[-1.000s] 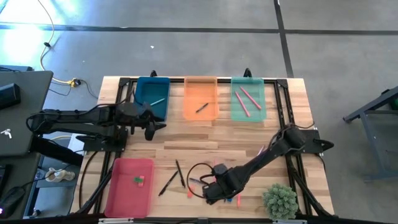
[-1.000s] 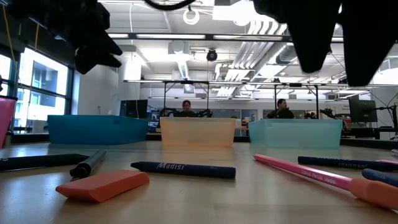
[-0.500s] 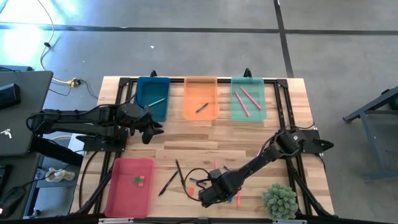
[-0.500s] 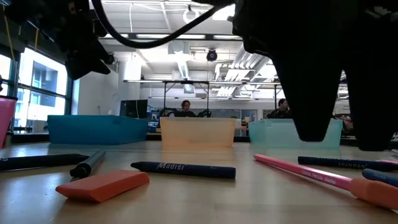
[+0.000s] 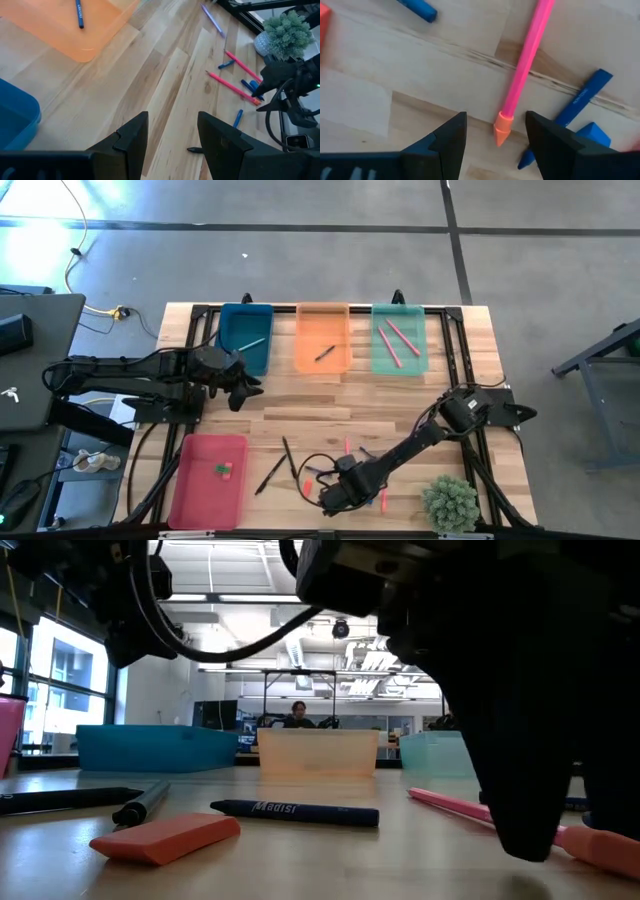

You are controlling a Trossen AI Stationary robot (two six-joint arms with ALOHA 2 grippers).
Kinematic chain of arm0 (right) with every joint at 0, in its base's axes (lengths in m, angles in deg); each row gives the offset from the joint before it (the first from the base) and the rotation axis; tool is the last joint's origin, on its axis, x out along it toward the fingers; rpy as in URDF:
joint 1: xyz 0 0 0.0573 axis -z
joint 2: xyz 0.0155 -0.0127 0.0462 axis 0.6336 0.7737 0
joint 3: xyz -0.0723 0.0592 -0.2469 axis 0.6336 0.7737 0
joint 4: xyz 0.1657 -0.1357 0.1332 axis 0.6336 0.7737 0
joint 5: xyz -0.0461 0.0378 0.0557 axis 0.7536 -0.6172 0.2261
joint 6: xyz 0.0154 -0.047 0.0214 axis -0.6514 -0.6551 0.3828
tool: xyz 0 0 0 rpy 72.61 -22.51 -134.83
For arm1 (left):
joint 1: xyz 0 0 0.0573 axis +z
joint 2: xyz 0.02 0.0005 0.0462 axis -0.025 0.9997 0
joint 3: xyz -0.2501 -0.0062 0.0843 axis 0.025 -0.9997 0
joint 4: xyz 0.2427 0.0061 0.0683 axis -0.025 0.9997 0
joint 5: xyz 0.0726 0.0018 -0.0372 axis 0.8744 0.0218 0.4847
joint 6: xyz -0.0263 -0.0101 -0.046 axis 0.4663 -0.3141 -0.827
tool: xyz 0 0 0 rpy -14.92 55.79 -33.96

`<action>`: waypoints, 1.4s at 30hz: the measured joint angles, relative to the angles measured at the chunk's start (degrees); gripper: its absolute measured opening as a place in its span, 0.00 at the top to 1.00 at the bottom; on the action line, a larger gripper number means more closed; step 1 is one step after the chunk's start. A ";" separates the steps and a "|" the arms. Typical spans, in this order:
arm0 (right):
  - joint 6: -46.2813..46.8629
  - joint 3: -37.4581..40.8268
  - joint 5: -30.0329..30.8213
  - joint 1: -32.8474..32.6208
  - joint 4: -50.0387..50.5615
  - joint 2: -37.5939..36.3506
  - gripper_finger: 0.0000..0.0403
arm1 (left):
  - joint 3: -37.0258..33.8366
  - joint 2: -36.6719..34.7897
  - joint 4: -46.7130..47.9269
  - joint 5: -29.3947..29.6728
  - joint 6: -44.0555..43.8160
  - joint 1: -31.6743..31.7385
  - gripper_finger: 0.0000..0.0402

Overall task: Sort crayons/erasers/pens/pencils in bins
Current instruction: Put the pink pencil into the light blue bin

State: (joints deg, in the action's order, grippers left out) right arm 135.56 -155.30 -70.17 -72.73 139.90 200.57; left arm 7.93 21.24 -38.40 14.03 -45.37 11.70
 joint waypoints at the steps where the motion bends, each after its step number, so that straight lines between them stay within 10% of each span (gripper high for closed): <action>1: 0.36 -0.01 -0.61 -0.01 -0.05 0.16 0.51 | 0.00 0.00 -0.02 0.00 0.00 0.00 0.61; 21: 1.19 -0.04 -3.28 0.07 1.96 0.52 0.98 | 0.00 0.00 0.00 0.00 0.02 0.00 0.61; 42: 4.25 -2.25 -1.22 -0.01 2.09 0.94 0.97 | 0.00 0.00 1.60 -3.39 3.52 -0.02 0.61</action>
State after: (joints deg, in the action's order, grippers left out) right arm 139.81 -157.55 -71.40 -72.75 141.99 201.51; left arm 7.93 21.24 -36.80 10.64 -41.85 11.67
